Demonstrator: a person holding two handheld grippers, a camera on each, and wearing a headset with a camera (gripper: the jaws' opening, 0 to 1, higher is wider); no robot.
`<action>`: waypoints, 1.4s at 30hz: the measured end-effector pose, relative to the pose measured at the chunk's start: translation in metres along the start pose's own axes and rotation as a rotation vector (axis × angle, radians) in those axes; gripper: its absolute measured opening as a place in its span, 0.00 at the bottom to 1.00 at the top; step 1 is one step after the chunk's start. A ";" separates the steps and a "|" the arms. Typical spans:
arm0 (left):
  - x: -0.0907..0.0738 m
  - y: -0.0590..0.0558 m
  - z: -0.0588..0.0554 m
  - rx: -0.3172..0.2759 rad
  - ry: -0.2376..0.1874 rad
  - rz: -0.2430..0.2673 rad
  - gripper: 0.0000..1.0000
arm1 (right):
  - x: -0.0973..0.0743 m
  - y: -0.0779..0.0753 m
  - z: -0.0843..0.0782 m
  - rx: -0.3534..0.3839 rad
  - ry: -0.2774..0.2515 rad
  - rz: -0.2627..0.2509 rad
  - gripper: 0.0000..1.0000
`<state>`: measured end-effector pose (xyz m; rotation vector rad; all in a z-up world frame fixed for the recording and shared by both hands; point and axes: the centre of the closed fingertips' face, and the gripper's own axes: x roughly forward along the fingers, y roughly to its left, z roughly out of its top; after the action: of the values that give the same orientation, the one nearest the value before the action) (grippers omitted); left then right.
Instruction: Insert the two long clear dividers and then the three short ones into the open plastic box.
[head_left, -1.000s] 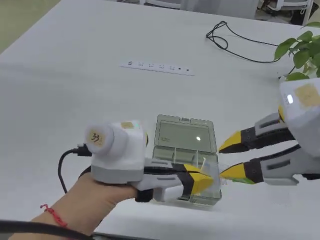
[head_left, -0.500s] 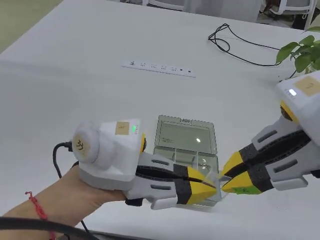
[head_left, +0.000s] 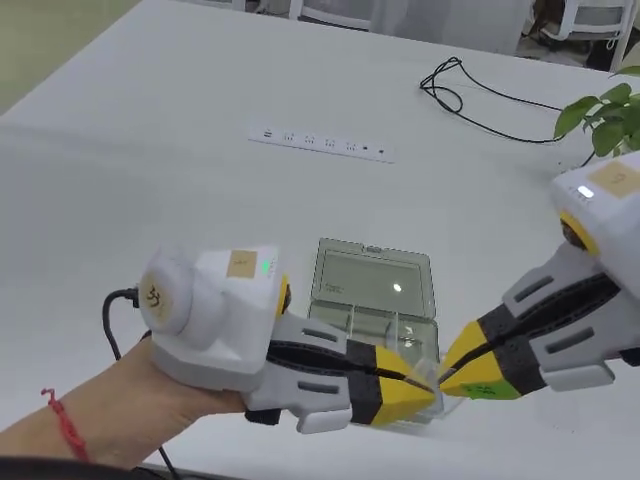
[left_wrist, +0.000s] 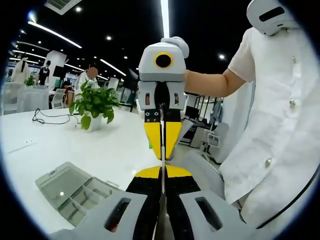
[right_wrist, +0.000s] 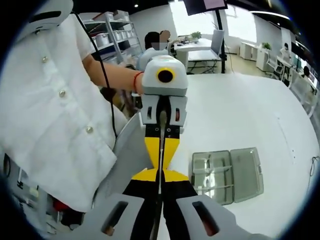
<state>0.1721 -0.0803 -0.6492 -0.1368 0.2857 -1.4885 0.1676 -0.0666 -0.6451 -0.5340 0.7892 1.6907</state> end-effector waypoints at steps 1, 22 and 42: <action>0.000 0.000 0.000 -0.001 -0.001 0.000 0.00 | 0.000 0.000 0.000 0.002 0.000 0.000 0.03; -0.008 0.009 -0.008 -0.027 0.006 0.050 0.03 | 0.004 -0.007 -0.002 0.004 0.005 -0.026 0.03; -0.036 0.032 -0.019 -0.063 -0.003 0.196 0.28 | -0.004 -0.029 0.001 0.024 -0.020 -0.107 0.03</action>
<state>0.1953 -0.0400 -0.6724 -0.1576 0.3341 -1.2856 0.1966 -0.0650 -0.6483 -0.5326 0.7531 1.5838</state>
